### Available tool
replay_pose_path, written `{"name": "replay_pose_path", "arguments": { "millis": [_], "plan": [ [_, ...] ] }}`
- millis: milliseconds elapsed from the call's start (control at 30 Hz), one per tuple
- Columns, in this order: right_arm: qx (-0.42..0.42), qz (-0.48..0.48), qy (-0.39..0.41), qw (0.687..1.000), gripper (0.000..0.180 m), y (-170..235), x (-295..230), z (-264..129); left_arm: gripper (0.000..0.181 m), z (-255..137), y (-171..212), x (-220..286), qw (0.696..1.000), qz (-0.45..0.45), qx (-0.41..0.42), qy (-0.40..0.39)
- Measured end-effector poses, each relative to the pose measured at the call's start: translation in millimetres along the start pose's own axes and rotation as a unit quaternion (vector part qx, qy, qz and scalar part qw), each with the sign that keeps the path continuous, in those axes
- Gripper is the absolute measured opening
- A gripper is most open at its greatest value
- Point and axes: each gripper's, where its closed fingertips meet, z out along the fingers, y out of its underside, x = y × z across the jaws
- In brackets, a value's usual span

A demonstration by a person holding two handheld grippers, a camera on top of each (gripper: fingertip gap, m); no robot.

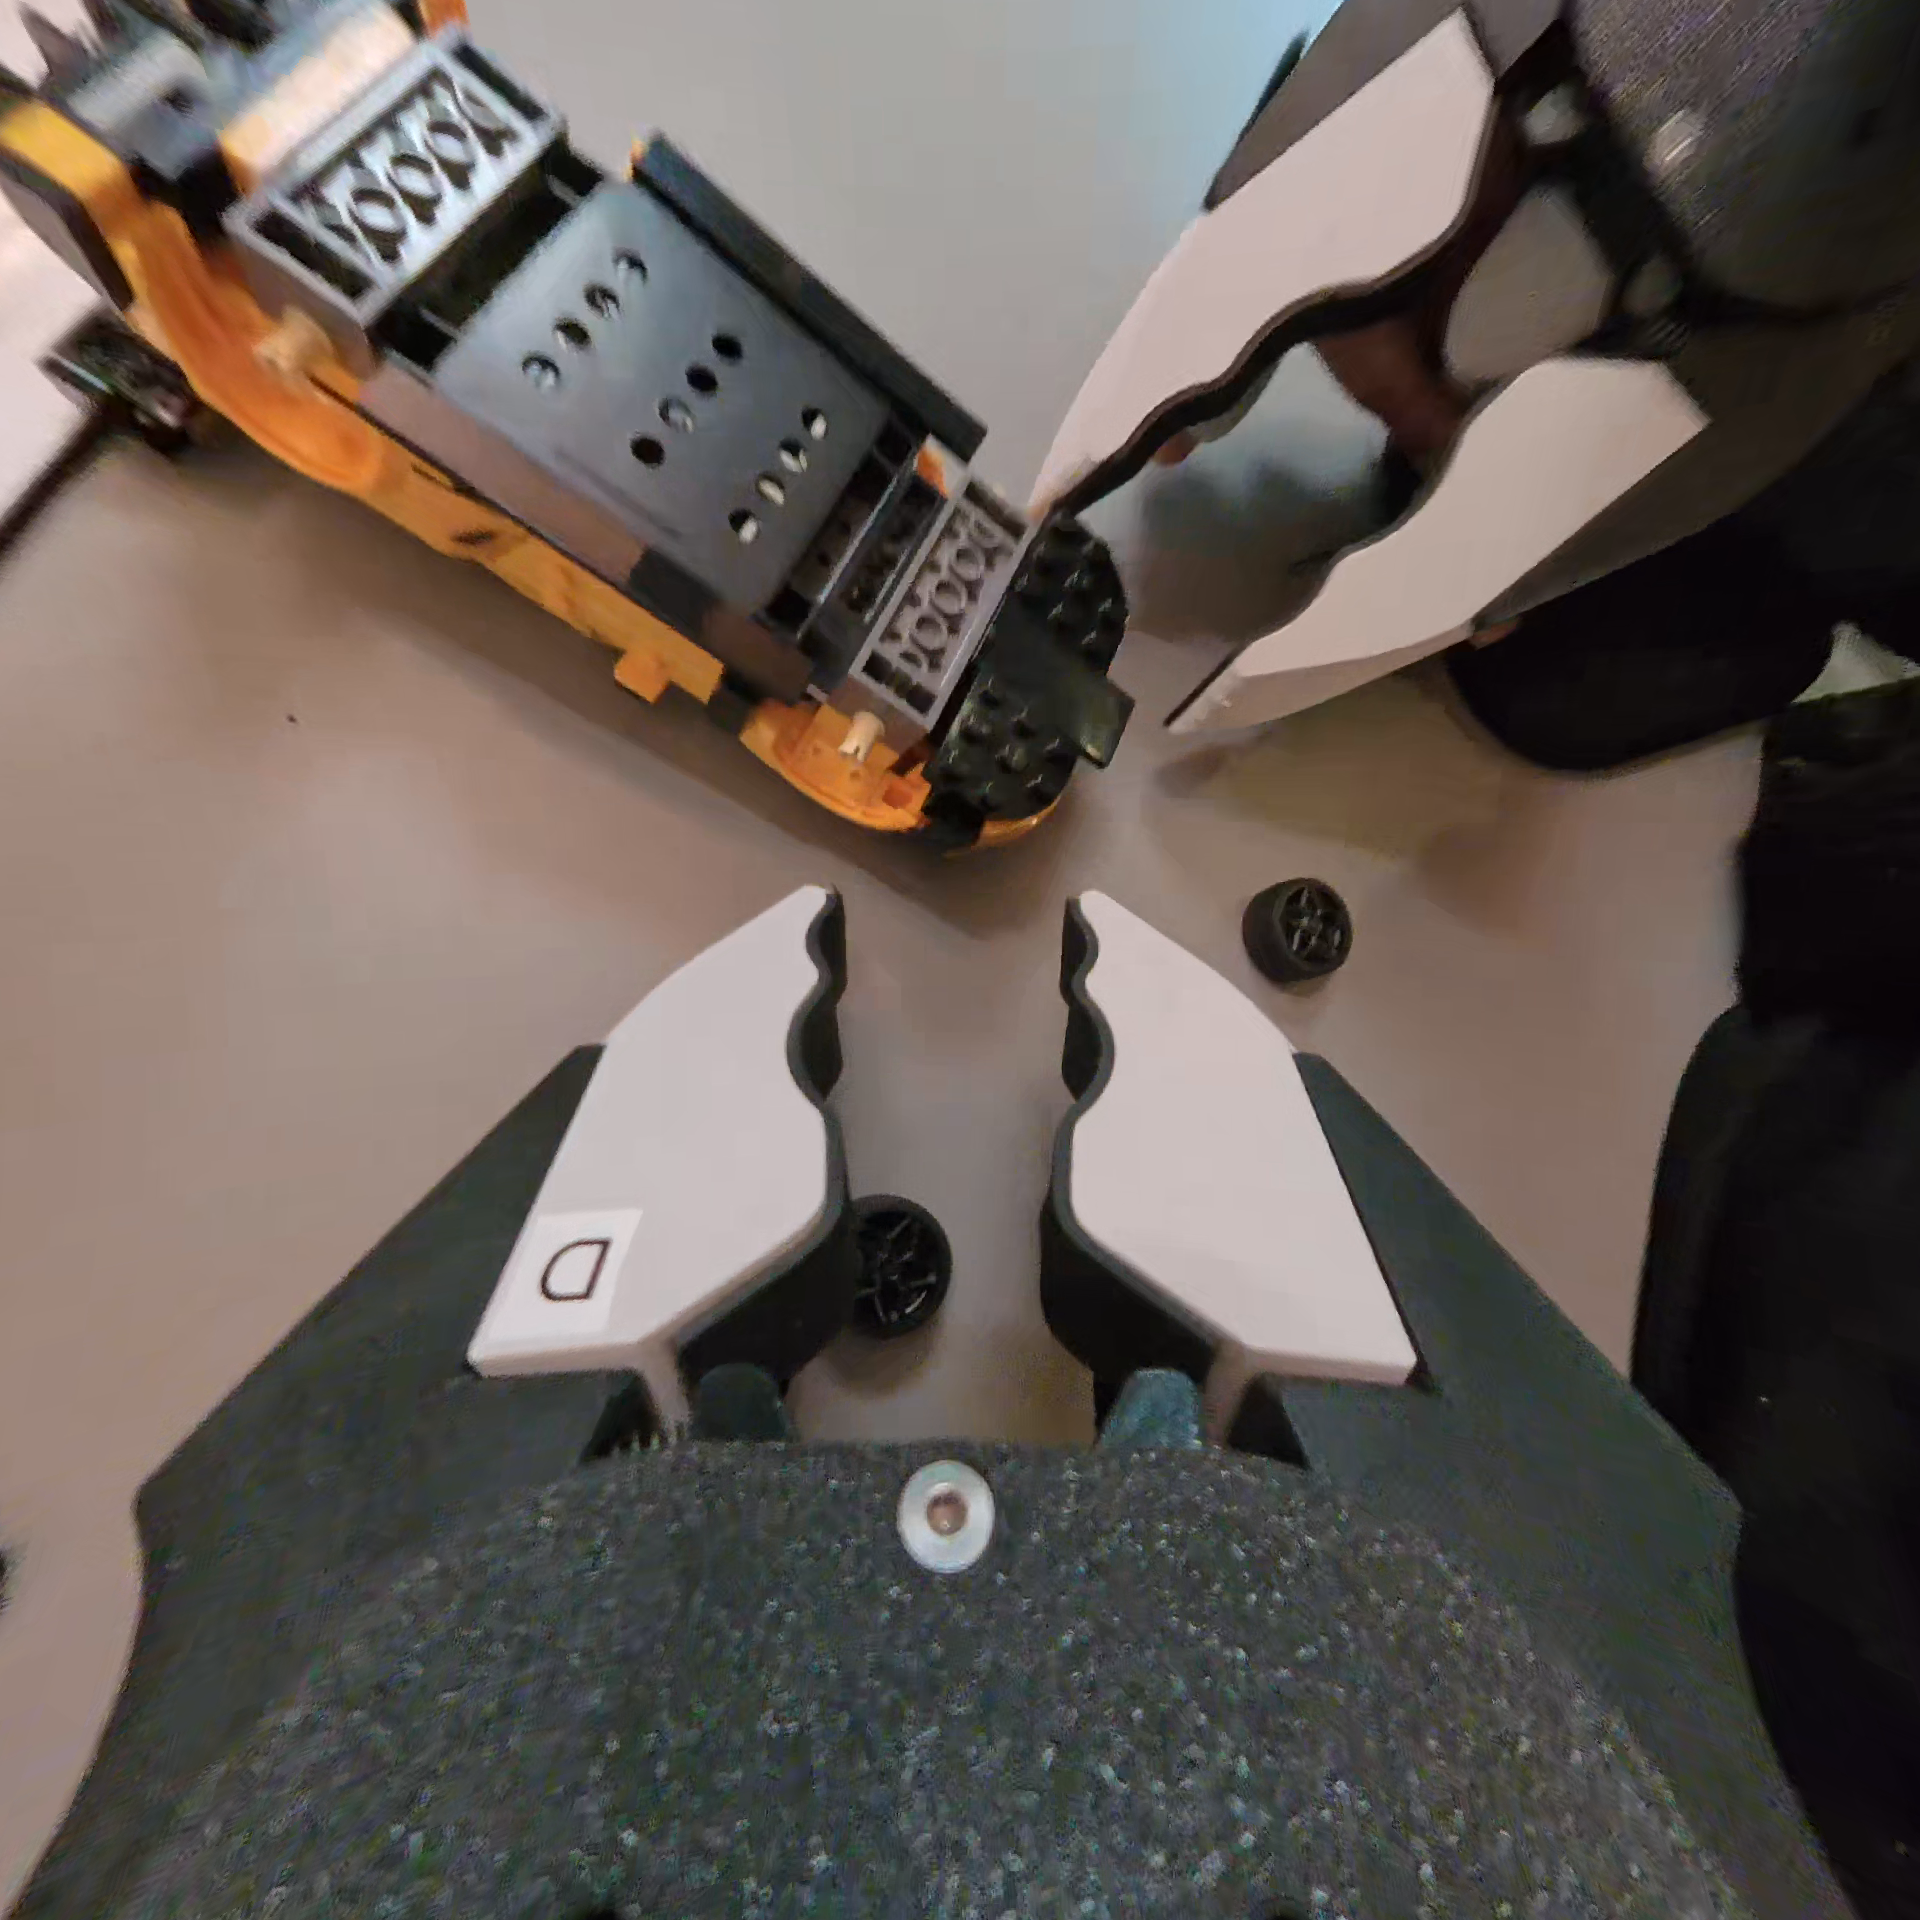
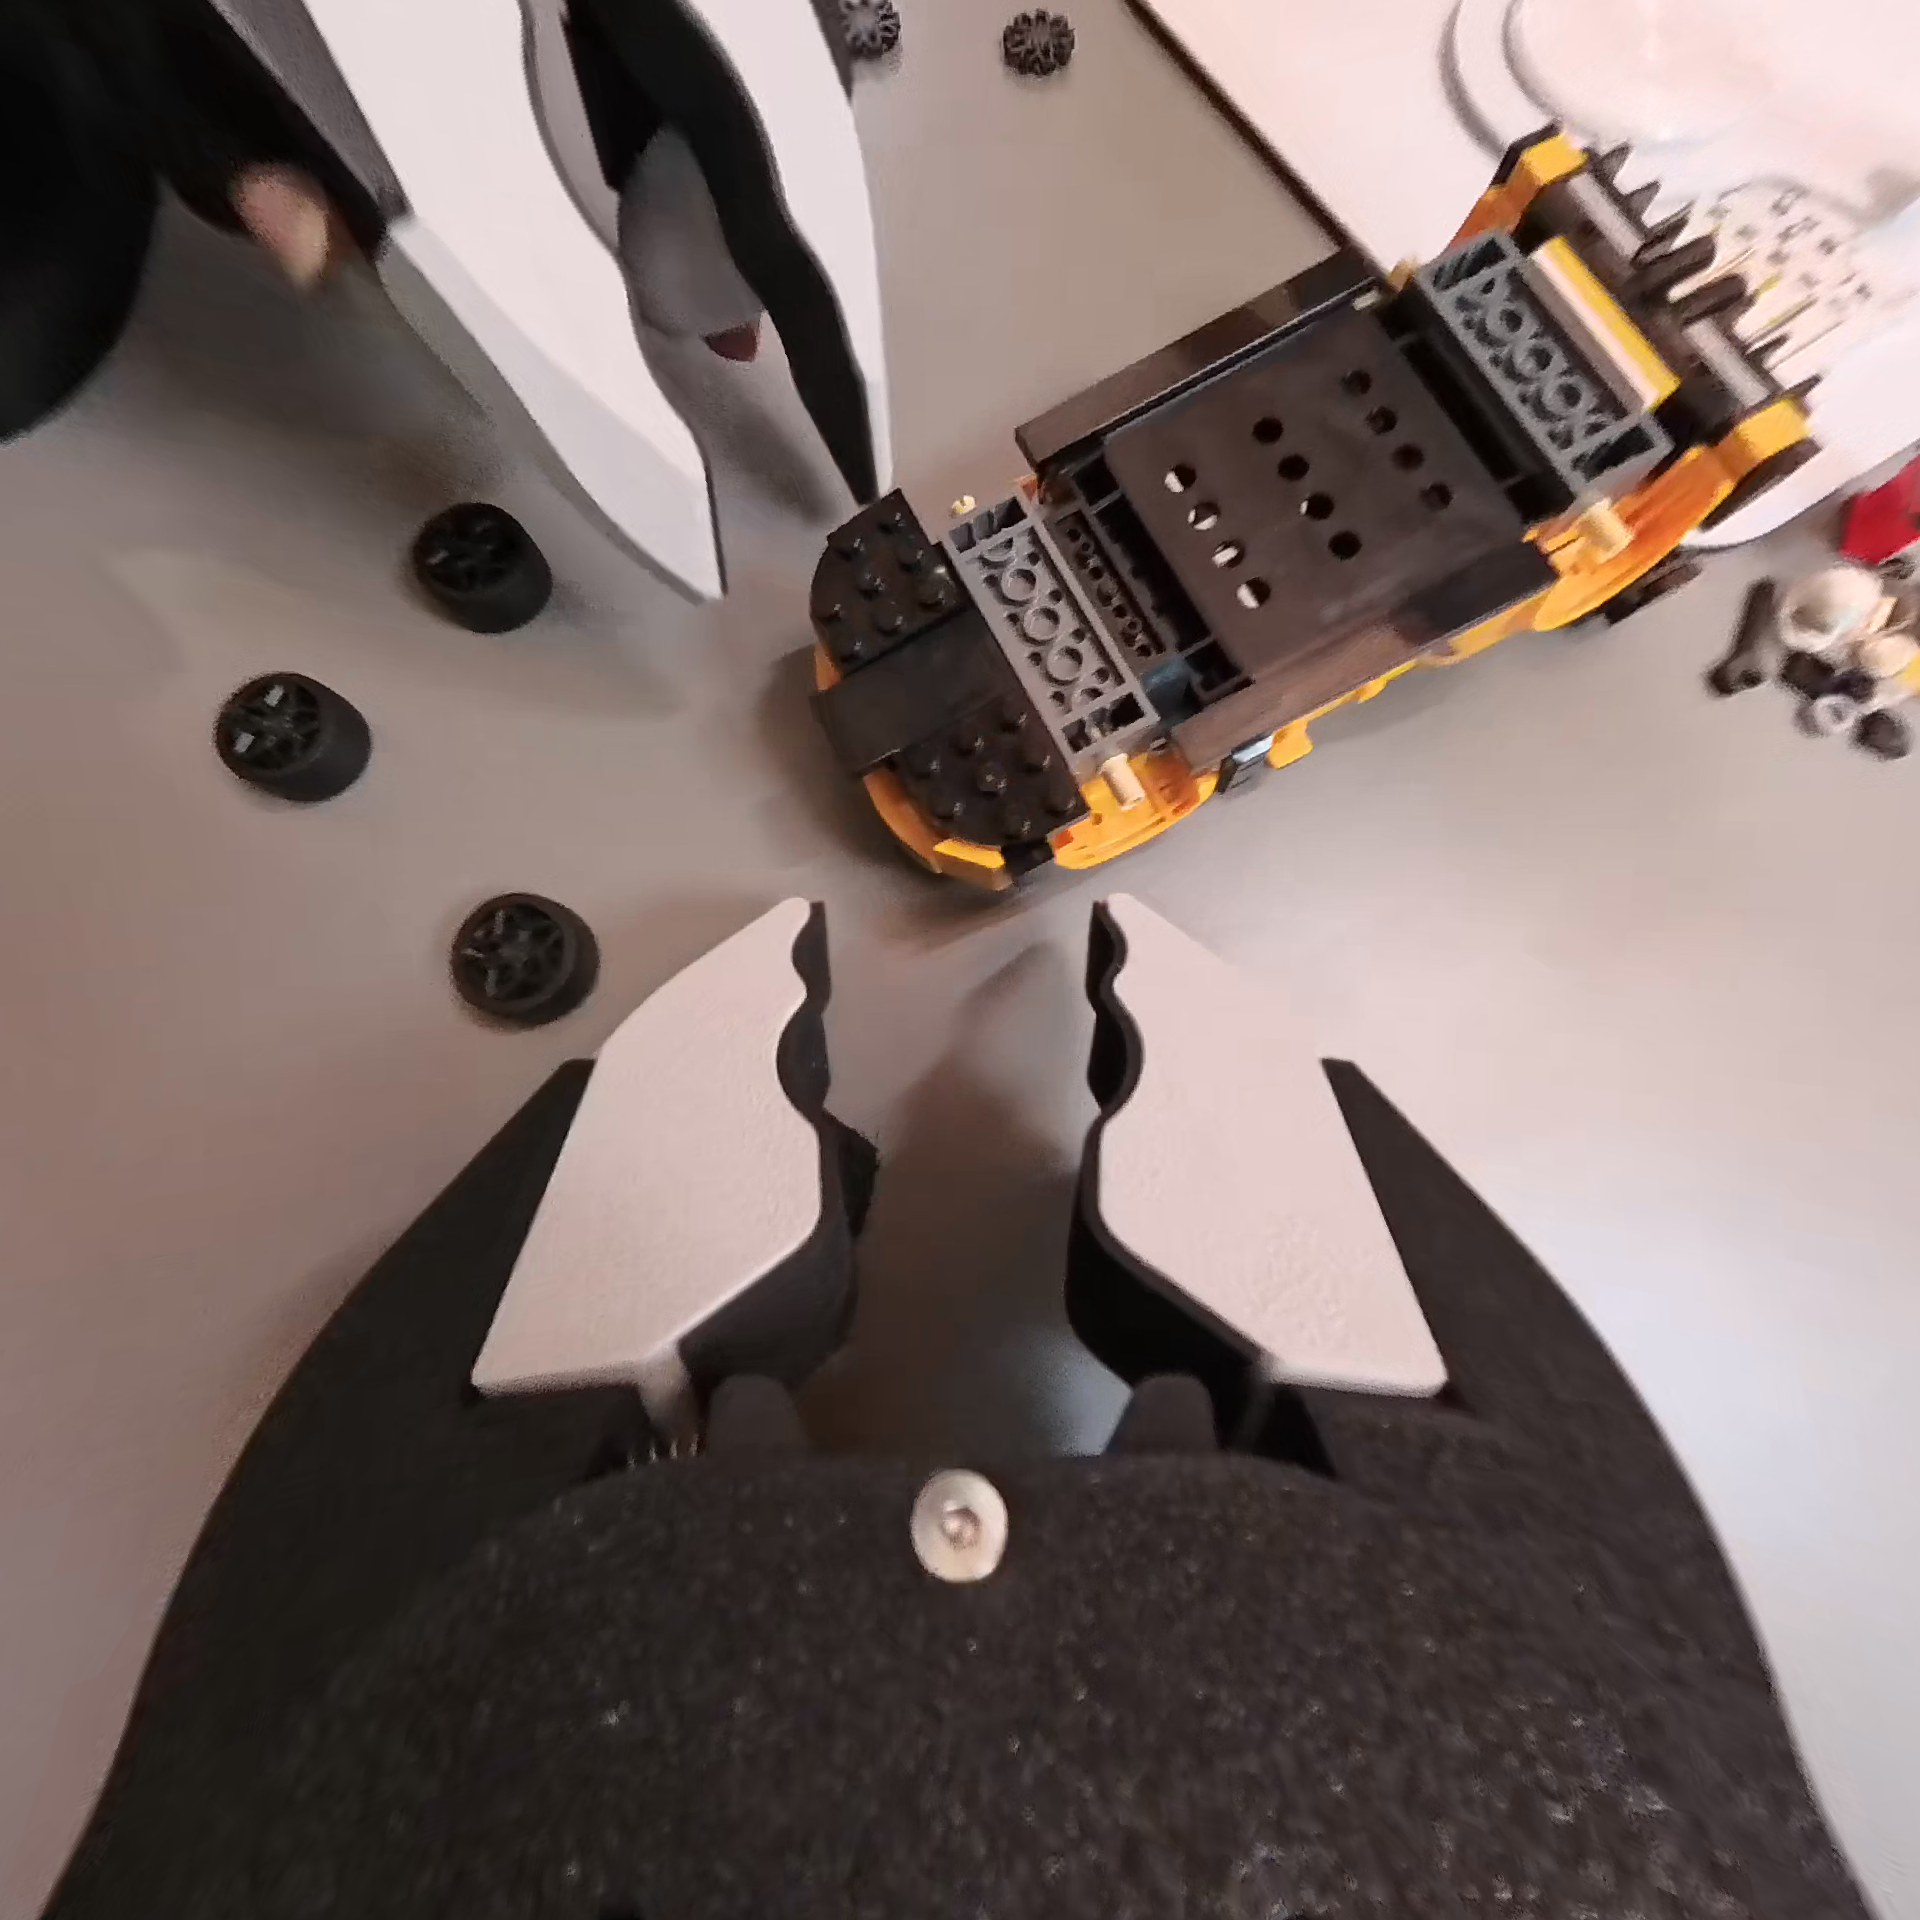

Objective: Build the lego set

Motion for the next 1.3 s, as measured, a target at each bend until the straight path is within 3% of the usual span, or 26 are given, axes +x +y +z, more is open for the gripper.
{"name": "replay_pose_path", "arguments": {
  "millis": [233,900,1100,1233,1300],
  "plan": [
    [-0.008,0.042,-0.027,0.999,0.048,2,-2,7,0.039,17,1,5,0.999,-0.034,-0.020,0.035],
    [0.018,-0.030,0.078,0.996,0.059,8,26,-23,0.032,37,-19,27,0.998,-0.001,-0.005,0.057],
    [0.010,-0.036,0.078,0.996,0.070,10,19,-22,0.039,11,-21,1,0.990,0.138,-0.013,-0.034],
    [0.012,-0.036,0.075,0.996,0.070,6,16,-23,0.062,-16,-35,-43,0.959,0.257,-0.022,-0.115],
    [0.018,-0.028,0.068,0.997,0.069,5,15,-24,0.076,-22,-41,-61,0.941,0.315,-0.040,-0.119]
  ]
}}
